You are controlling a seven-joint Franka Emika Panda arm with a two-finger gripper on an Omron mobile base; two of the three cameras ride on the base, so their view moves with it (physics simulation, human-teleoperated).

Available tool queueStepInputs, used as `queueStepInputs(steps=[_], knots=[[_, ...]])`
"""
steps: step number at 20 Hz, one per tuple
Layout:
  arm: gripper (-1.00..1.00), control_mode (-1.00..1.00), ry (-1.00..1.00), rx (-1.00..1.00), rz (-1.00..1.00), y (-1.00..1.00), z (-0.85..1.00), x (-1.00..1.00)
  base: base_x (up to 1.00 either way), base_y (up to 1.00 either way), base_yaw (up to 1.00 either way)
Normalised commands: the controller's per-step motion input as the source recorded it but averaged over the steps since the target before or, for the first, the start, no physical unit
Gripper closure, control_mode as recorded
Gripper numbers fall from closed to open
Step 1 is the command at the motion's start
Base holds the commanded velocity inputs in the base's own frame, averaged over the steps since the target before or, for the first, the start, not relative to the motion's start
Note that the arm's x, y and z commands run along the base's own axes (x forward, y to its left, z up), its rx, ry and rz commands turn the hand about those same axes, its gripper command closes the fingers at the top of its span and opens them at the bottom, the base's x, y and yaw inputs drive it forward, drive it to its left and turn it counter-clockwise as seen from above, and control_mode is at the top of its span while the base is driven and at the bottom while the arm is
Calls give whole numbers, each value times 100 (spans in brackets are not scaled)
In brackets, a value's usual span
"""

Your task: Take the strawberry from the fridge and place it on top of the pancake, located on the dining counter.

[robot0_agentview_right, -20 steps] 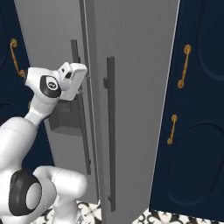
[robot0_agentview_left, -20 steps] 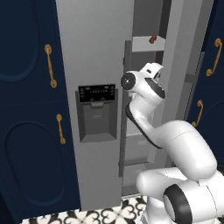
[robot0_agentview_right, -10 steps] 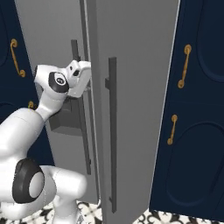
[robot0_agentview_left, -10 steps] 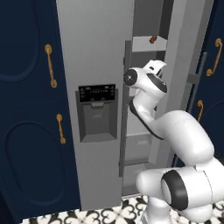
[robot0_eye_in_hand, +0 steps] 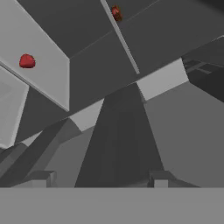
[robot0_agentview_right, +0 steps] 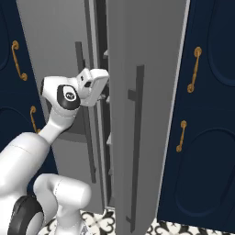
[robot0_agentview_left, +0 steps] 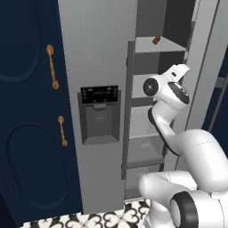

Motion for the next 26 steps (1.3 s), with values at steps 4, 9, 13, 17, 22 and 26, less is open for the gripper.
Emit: queueStepInputs(steps=[4,9,13,17,22,26], knots=[[-100,-100,-1,6,-7,-100,0,-38,0,0,0],[-100,-100,0,7,-10,-100,0,-29,0,0,0],[-100,-100,0,7,-12,-100,0,-15,0,0,0],[-100,-100,0,6,-11,-98,0,-3,0,0,0],[-100,-100,0,3,-8,-81,-9,0,0,0,0],[-100,-100,0,0,-1,-14,-19,-23,0,0,0]])
